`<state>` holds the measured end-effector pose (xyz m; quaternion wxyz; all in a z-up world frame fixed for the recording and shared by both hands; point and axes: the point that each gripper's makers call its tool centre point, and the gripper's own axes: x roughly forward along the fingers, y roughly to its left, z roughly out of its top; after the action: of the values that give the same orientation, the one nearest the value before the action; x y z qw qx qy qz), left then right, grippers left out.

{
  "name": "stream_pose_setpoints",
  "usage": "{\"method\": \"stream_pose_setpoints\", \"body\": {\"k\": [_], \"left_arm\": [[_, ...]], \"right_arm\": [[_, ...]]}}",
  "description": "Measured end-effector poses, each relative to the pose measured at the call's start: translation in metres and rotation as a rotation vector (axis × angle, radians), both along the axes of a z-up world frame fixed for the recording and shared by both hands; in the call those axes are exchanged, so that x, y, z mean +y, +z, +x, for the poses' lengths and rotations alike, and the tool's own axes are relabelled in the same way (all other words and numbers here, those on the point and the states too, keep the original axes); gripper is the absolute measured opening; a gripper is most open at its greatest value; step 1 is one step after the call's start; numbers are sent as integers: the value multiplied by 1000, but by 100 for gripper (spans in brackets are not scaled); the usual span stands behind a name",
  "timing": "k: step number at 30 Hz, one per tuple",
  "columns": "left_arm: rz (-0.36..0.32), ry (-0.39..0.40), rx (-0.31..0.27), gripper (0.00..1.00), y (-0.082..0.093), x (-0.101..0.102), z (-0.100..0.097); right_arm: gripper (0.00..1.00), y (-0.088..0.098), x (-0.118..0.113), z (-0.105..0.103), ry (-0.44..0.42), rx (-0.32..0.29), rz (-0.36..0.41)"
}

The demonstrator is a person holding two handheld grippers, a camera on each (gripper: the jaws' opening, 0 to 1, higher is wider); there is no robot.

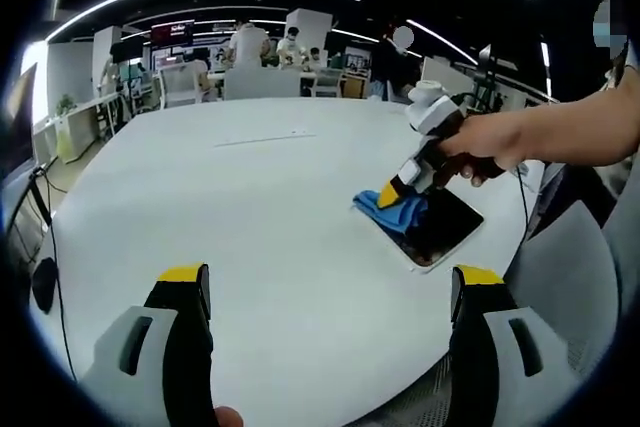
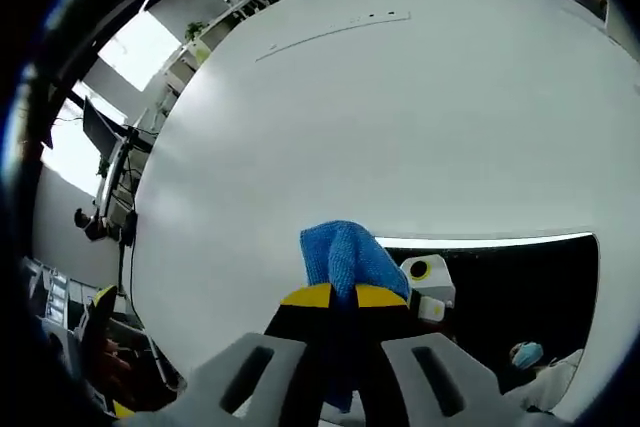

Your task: Wipe the mirror surface with the cleaning cloth until all visible marks leave the cleaned area.

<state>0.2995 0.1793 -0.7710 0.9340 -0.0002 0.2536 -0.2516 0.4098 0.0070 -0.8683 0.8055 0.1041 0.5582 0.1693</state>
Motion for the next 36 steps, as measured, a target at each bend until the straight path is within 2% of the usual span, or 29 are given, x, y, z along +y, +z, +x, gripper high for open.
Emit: {"method": "stream_pose_setpoints", "body": {"k": [9,20,25,29,36], "left_arm": [[2,-14,-13,99,4,-7,-1],[8,-8,-16,99,4,-5,-5],[9,-6,-17,99,5,-5,-6],[10,-5,-22,99,6,-5,-6],[16,-4,-23,99,7,-5,-6]], "right_arm": [[0,0,2,-15,15,10,18],[0,0,11,-30,46,34,28],[1,0,11,-30,70,6,13],[0,0,9,-29,43,9,42],[0,1,0,-29,51,2,33]]}}
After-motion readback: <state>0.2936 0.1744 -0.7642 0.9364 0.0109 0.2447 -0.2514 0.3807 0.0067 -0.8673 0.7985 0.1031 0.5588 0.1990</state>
